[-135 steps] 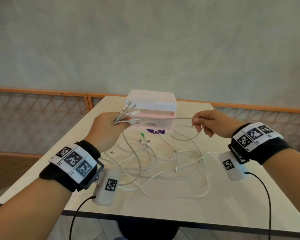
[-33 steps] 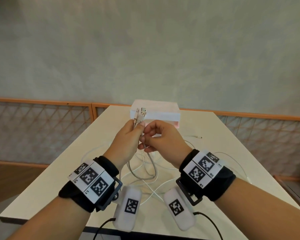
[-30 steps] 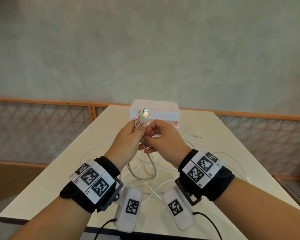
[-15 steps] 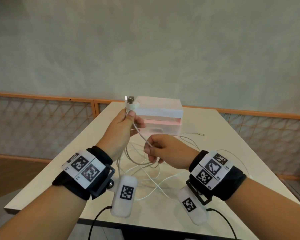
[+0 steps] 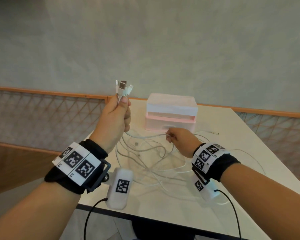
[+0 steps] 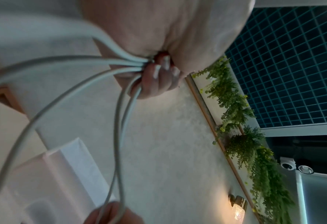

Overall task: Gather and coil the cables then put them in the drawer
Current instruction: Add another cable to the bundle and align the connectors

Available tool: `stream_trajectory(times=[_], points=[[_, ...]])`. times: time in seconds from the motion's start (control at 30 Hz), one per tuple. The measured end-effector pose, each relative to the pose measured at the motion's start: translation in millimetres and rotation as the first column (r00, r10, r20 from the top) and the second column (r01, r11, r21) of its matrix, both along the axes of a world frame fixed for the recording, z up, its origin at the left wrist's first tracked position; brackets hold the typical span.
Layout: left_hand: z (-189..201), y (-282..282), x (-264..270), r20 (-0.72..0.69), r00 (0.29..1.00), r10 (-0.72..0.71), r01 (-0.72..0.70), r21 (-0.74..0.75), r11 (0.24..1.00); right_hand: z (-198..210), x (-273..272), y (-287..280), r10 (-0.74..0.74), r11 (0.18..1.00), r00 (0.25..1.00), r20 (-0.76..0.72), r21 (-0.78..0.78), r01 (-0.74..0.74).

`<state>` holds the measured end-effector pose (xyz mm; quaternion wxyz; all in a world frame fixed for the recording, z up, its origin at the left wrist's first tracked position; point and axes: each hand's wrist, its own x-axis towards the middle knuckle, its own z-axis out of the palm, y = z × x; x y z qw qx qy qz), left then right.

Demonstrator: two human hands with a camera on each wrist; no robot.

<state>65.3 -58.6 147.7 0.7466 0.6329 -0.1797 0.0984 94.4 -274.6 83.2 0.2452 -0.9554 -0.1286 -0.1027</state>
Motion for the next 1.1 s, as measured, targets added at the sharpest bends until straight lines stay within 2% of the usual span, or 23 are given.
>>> stream_trajectory(times=[0.07,0.23,0.37,0.43,0.47,0.53,0.57,0.6,0.7,0.73,0.8,0.9,0.97,1.03,1.1], points=[[0.8,6.2,1.0,0.01,1.0,0.014,-0.014,0.013,1.0,-1.2,7.3,-5.1,-0.052,0.998,0.999,-0.006,-0.023,0.052],[-2.6,13.3,3.1,0.026,0.998,0.049,-0.05,0.049,0.998,-4.1,16.5,-14.8,-0.129,0.948,0.991,0.018,-0.29,0.129],[-5.4,16.7,5.5,0.033,0.996,0.087,-0.089,0.077,0.993,-8.3,19.9,-30.3,-0.261,0.916,0.965,-0.036,-0.324,0.236],[-9.0,15.1,5.9,0.017,0.995,0.101,-0.102,0.089,0.991,-3.2,20.3,-34.2,-0.301,0.924,0.952,-0.057,-0.264,0.276],[-10.9,14.2,6.3,0.014,0.994,0.108,-0.109,0.099,0.989,1.4,20.3,-35.9,-0.315,0.937,0.947,-0.067,-0.177,0.3],[-14.1,15.0,8.0,0.025,0.99,0.136,-0.138,0.142,0.98,15.1,21.1,-40.4,-0.328,0.936,0.941,-0.083,0.107,0.336],[-15.5,16.7,9.4,0.032,0.988,0.153,-0.156,0.167,0.973,25.1,22.1,-42.1,-0.33,0.91,0.942,-0.057,0.247,0.333],[-16.7,19.0,11.1,0.038,0.985,0.168,-0.172,0.186,0.967,37.3,22.5,-43.9,-0.334,0.895,0.942,0.027,0.322,0.308],[-17.2,27.6,15.6,0.054,0.981,0.188,-0.195,0.187,0.963,78.0,22.7,-53.1,-0.349,0.925,0.853,0.387,0.291,0.246],[-15.6,30.4,16.3,0.059,0.979,0.195,-0.203,0.178,0.963,88.4,22.4,-59.6,-0.36,0.925,0.821,0.443,0.284,0.252],[-10.3,35.5,15.6,0.05,0.976,0.212,-0.217,0.134,0.967,97.4,23.7,-82.6,-0.422,0.903,0.802,0.423,0.272,0.332],[-4.2,38.9,14.5,0.032,0.977,0.213,-0.214,0.072,0.974,85.4,20.0,-118.5,-0.528,0.85,0.828,0.191,0.124,0.513],[-5.2,37.1,15.5,0.047,0.976,0.213,-0.217,0.111,0.97,73.7,15.1,-126.9,-0.521,0.854,0.847,0.109,0.047,0.519],[-8.2,34.0,17.6,0.058,0.975,0.216,-0.223,0.151,0.963,71.6,14.2,-129.4,-0.474,0.88,0.865,0.162,0.113,0.461],[-9.9,32.2,19.1,0.057,0.974,0.219,-0.225,0.156,0.962,81.4,13.2,-131.8,-0.443,0.888,0.849,0.287,0.269,0.372]])
